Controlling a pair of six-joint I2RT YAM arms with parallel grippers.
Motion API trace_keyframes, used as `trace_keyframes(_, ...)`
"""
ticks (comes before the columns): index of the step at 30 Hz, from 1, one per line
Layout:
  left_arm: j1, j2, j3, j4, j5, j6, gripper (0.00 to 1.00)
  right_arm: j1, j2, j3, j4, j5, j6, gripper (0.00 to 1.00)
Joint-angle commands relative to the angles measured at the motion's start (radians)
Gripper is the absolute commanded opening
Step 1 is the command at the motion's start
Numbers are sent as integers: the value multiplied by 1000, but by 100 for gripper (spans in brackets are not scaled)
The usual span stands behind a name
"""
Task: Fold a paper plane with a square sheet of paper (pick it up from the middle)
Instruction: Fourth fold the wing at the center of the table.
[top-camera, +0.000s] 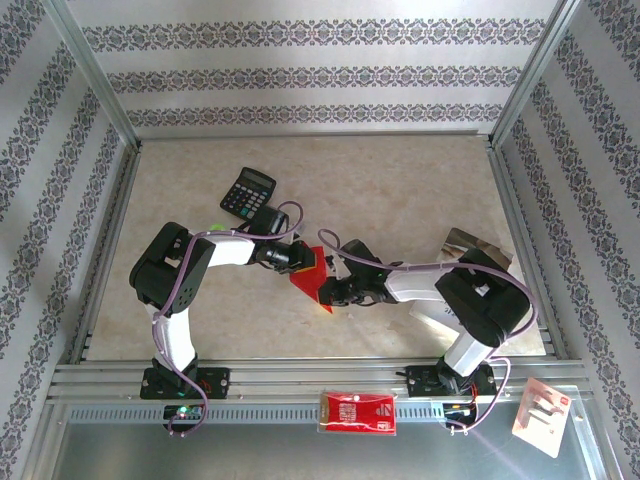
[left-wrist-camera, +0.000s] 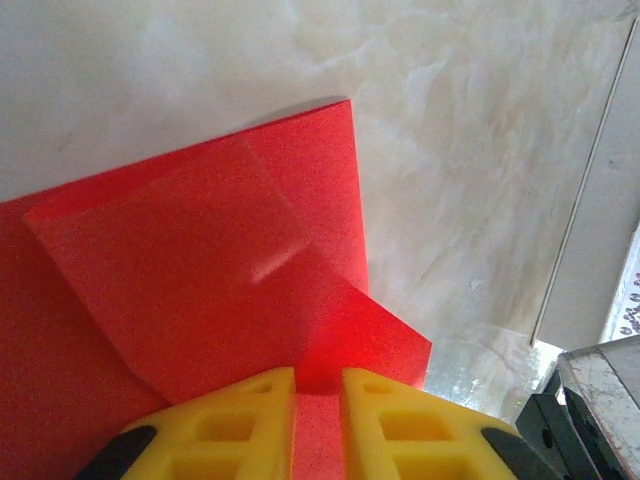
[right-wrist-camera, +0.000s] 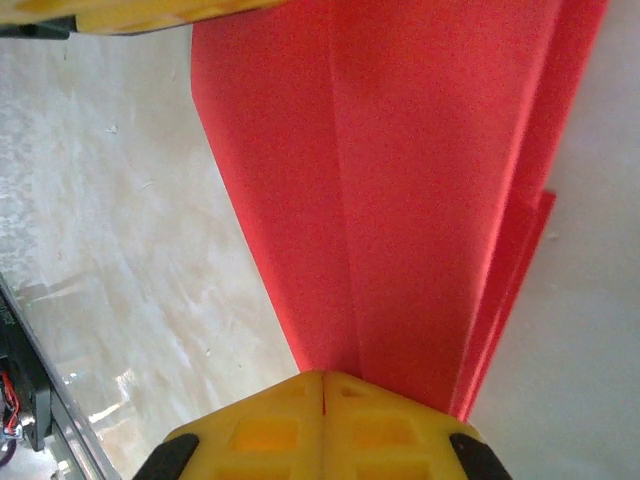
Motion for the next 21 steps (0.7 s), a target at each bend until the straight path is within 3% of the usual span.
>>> trace_keyframes(1,21,77,-52,-118,-155,44,19,-3,-15,-66,-48,-14,33,0)
trace_keyframes(15,21,75,-53,-124,-157,47,19,39,-143,-205,-54,22,89,0)
trace_keyframes(21,21,79,-52,-120,-156,47,19,22,-229,-171,-75,-1,87,0)
